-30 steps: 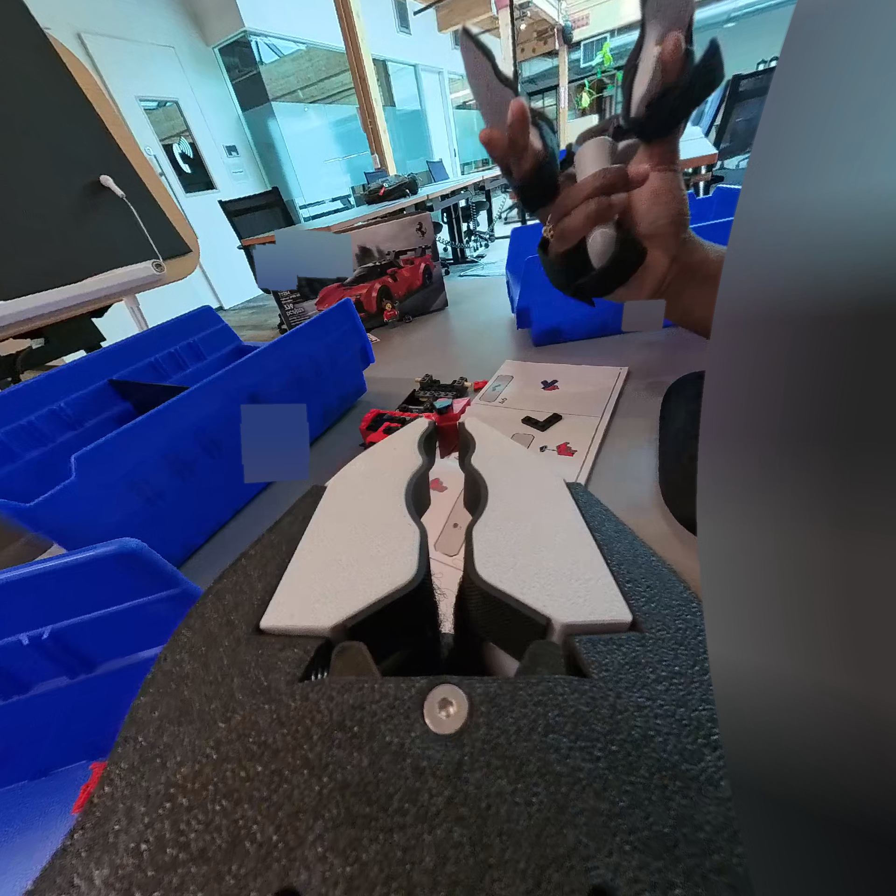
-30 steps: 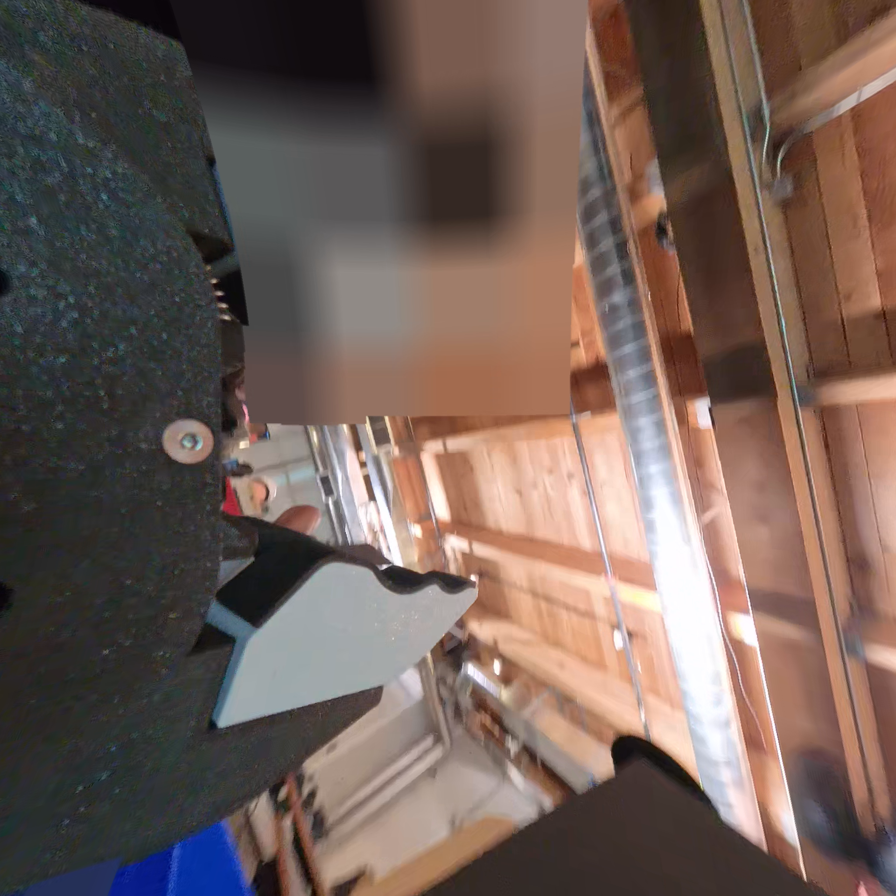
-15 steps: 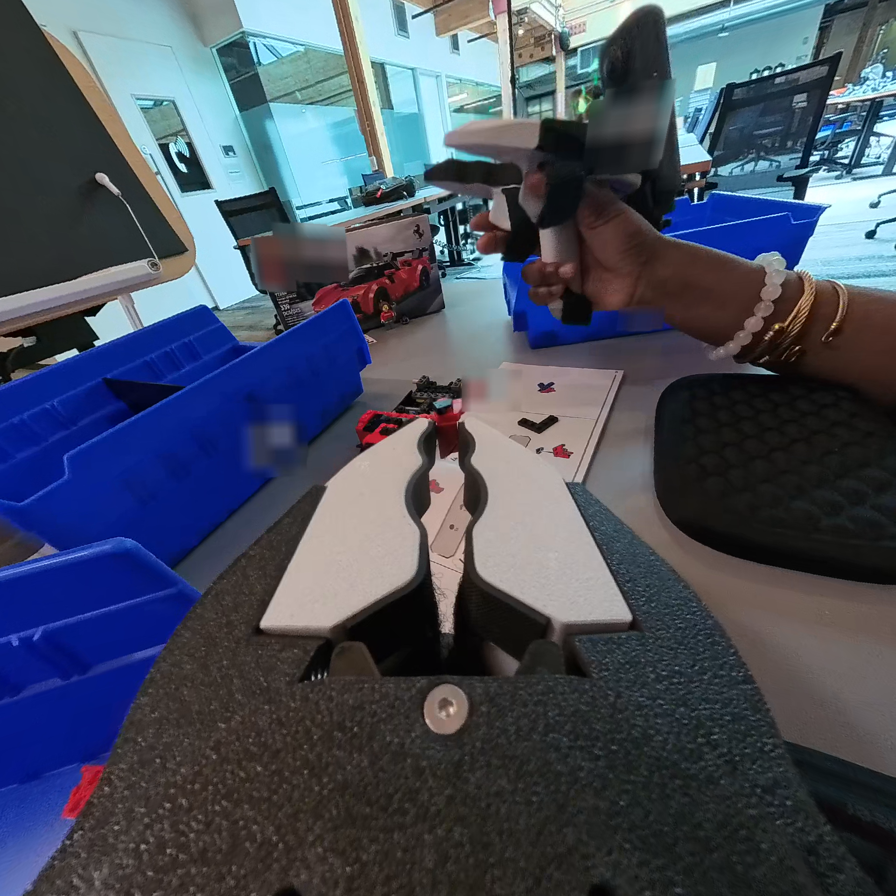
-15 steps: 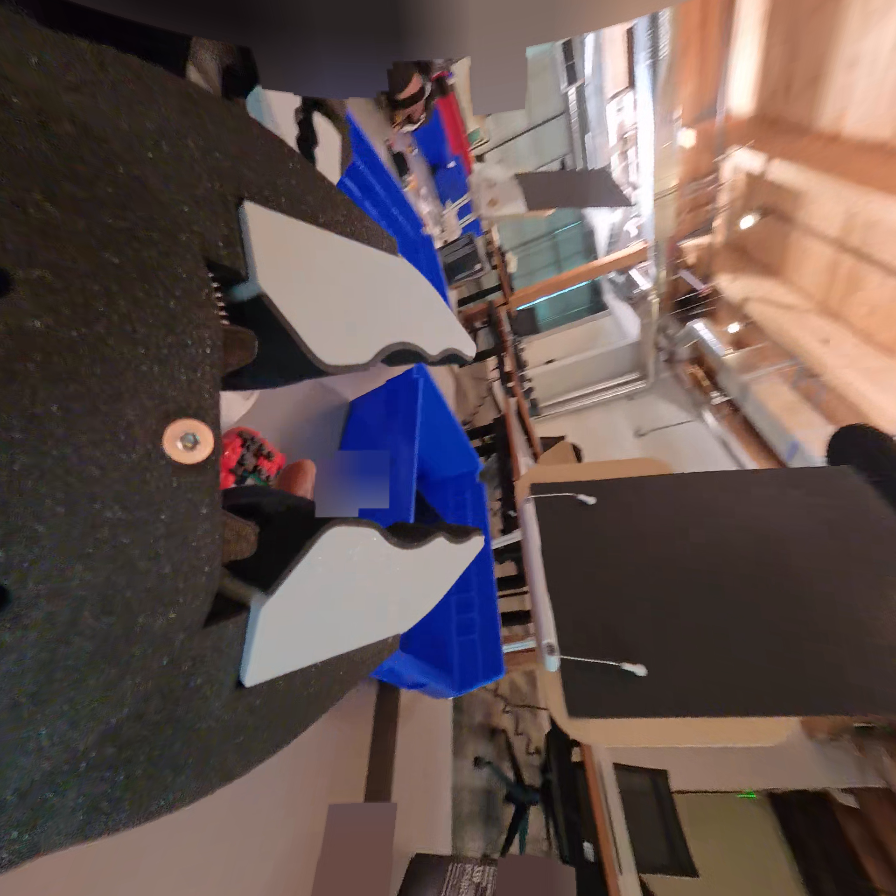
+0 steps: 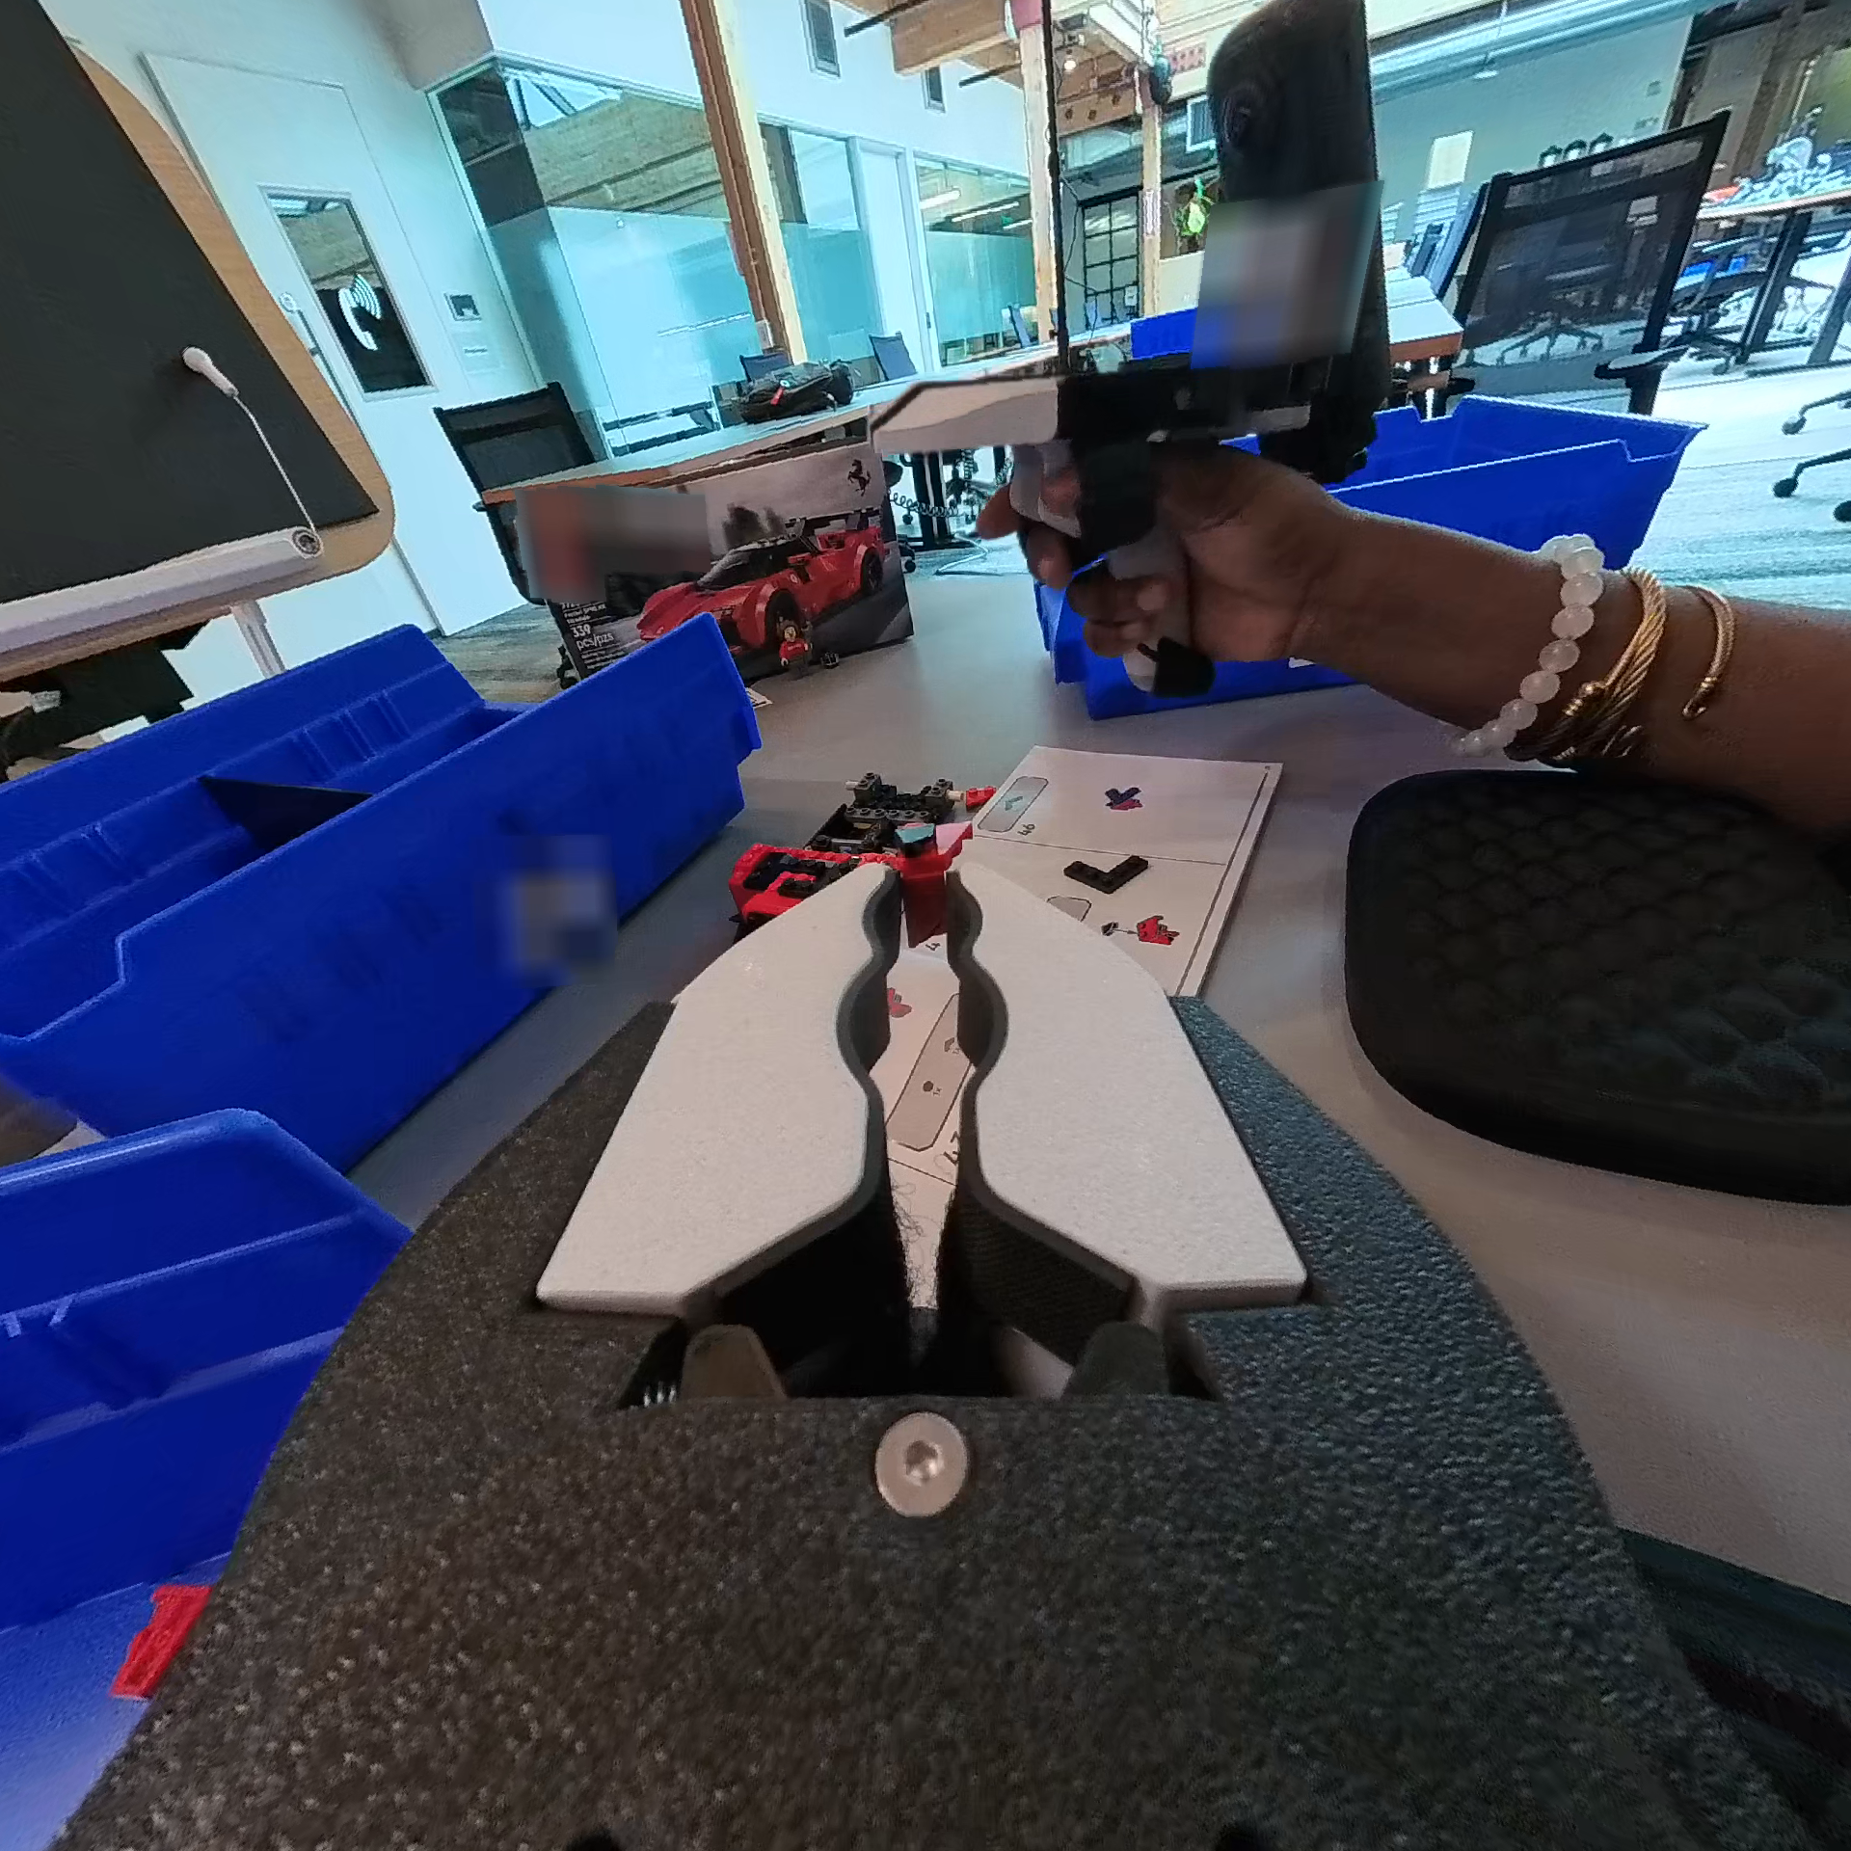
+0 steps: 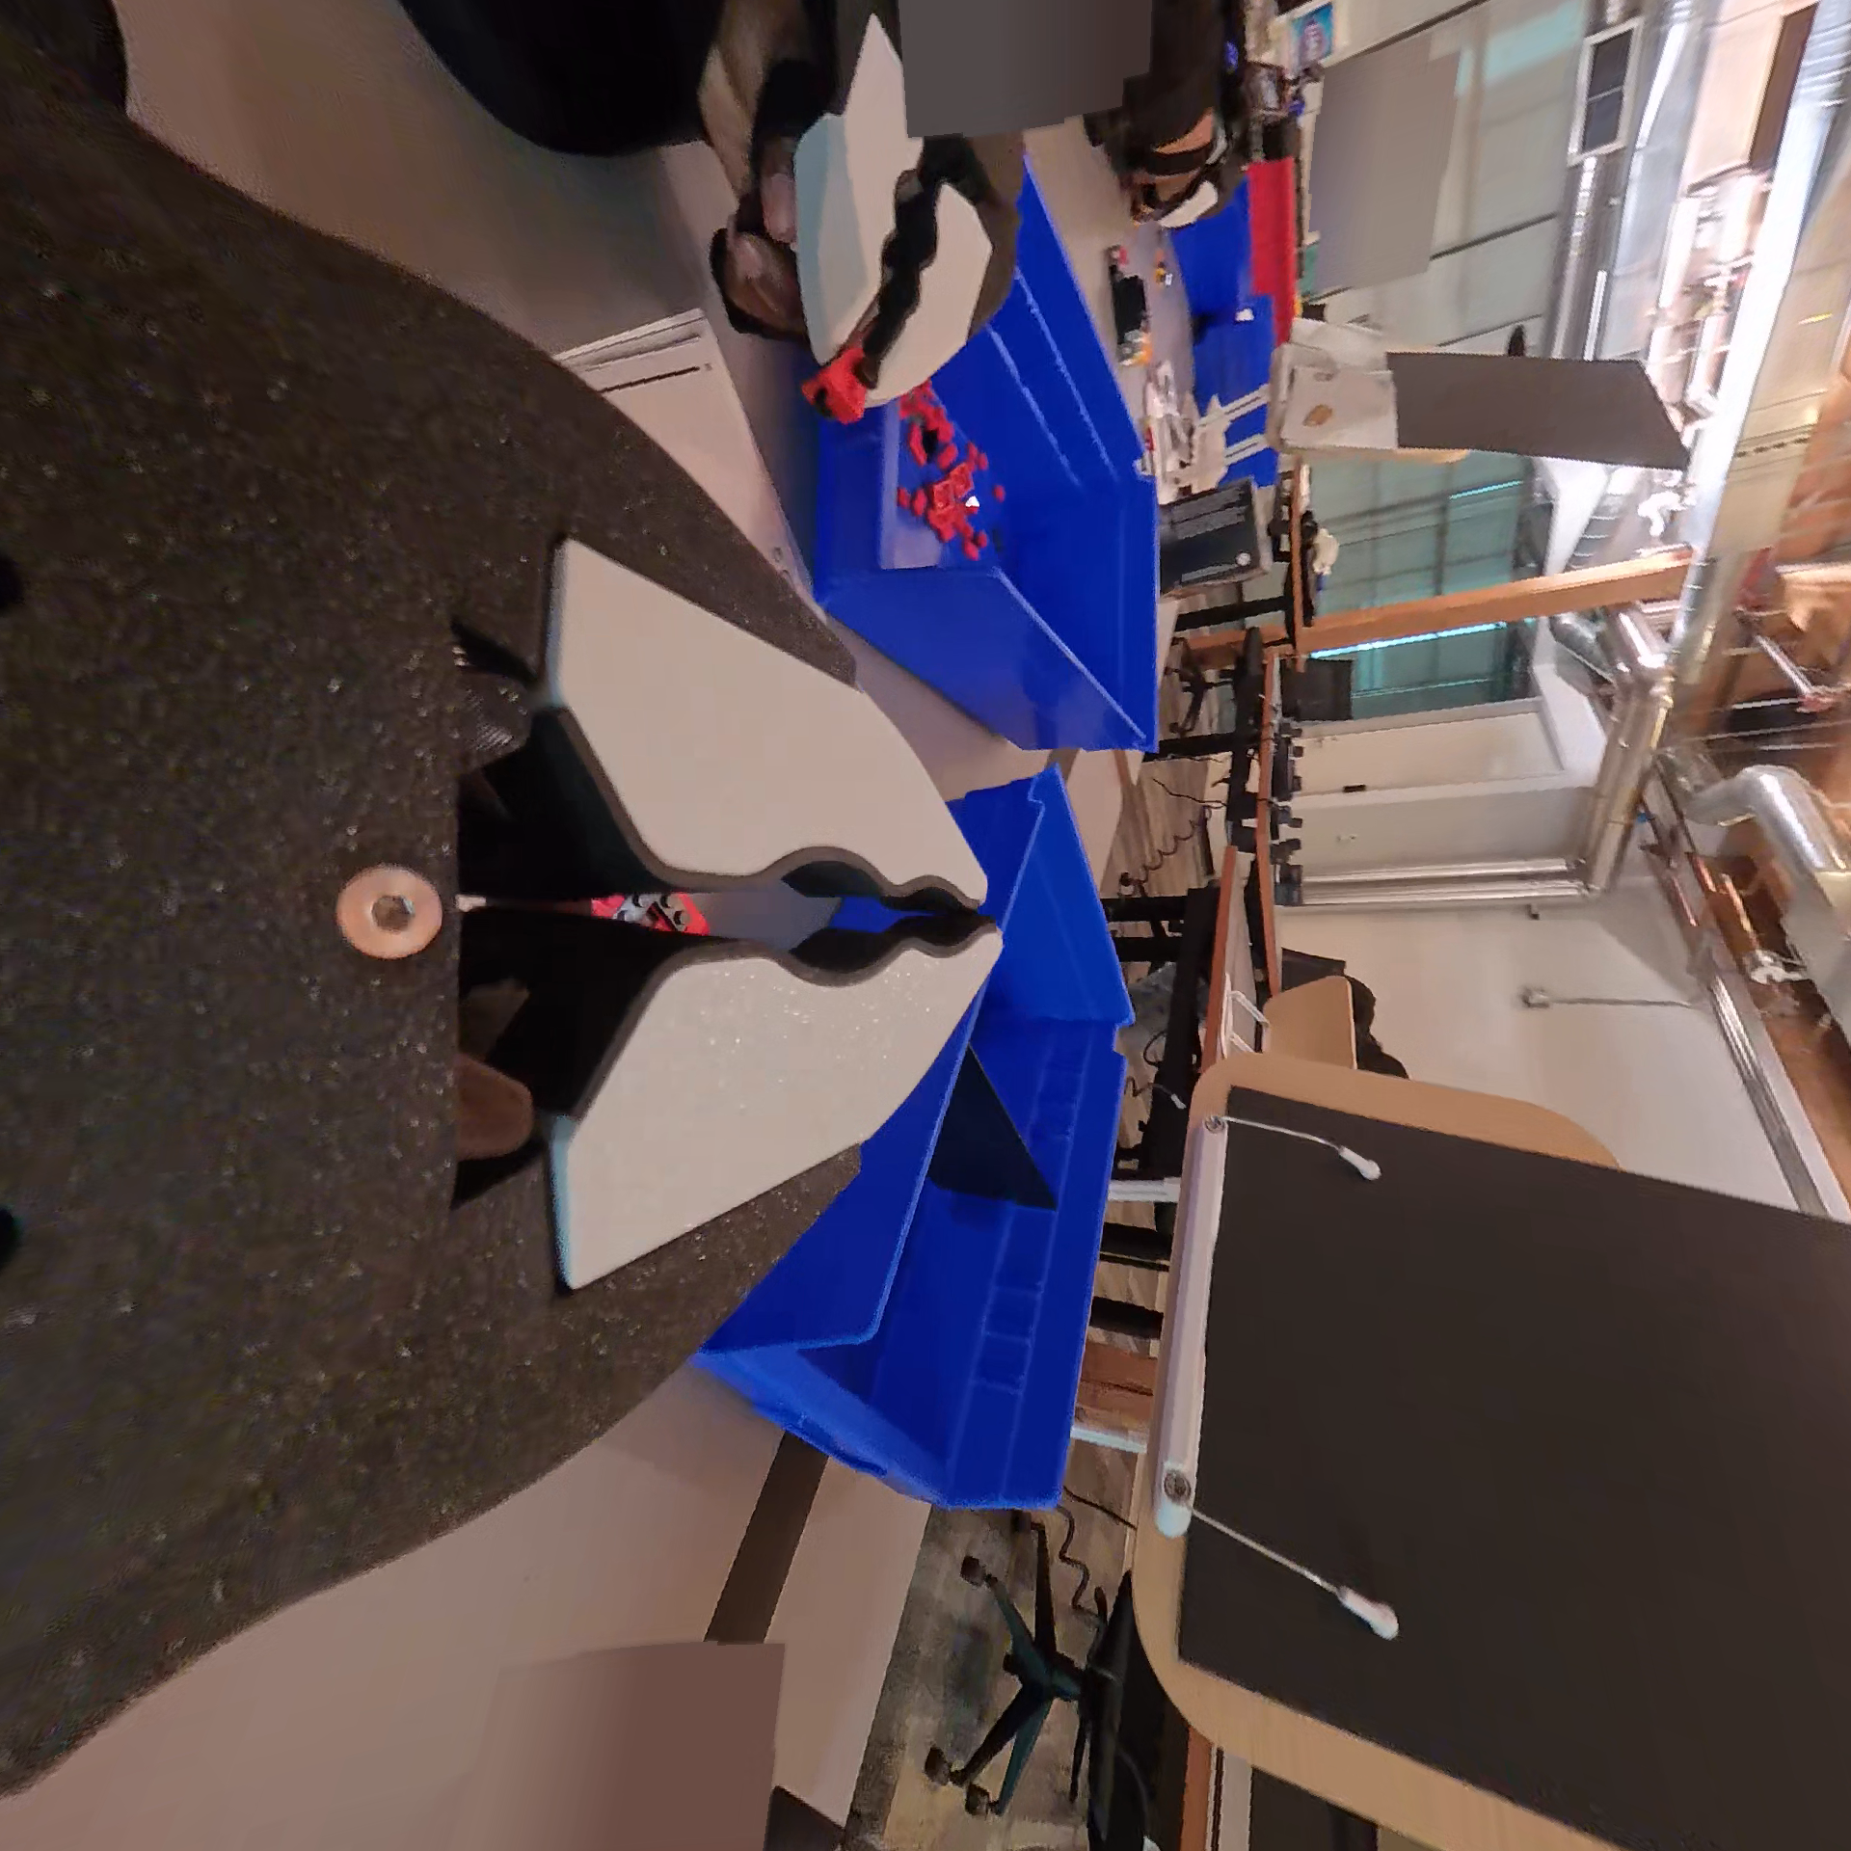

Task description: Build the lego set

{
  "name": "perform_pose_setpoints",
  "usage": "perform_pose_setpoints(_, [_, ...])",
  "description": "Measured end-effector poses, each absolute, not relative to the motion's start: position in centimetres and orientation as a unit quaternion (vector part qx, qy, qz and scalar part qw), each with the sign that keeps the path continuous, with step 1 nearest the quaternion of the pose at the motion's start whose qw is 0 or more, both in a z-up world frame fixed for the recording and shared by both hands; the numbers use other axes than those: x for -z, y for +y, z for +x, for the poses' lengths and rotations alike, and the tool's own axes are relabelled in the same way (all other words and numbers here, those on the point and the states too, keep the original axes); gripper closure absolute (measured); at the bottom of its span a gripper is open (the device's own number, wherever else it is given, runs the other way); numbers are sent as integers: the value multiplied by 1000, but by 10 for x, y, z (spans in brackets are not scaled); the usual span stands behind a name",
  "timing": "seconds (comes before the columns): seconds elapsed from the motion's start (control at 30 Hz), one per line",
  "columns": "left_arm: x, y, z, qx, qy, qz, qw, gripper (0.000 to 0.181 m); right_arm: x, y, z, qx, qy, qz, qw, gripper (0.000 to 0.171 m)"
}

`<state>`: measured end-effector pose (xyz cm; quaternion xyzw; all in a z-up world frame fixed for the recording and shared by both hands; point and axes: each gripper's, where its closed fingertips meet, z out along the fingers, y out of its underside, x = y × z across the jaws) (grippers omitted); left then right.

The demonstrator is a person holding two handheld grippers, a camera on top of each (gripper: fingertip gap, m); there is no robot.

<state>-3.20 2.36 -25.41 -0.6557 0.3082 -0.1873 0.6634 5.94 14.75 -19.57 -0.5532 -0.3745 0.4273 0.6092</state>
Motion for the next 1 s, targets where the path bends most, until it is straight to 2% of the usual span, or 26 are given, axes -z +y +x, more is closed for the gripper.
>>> perform_pose_setpoints(0.13, [254,24,-32,188,308,-656,663,174,201,142,53,-424,-394,-557,596,169])
perform_pose_setpoints(0.27, [255,24,-32,189,308,-656,663,174,193,145,56,-455,-354,-549,605,135])
perform_pose_setpoints(0.37, [255,24,-32,188,309,-656,663,174,188,152,63,-469,-324,-551,610,130])
perform_pose_setpoints(0.4, [255,24,-32,188,309,-656,663,174,187,152,65,-472,-318,-549,613,131])
perform_pose_setpoints(0.43, [255,24,-32,189,309,-656,663,174,186,152,66,-474,-316,-545,615,140])
perform_pose_setpoints(0.5, [254,24,-32,189,308,-655,663,174,185,148,67,-475,-326,-537,617,171])
perform_pose_setpoints(0.9, [253,24,-31,191,311,-650,667,174,195,147,61,-467,-350,-552,596,171])
perform_pose_setpoints(1.0, [252,23,-31,192,313,-646,670,174,198,143,55,-470,-360,-551,588,156])
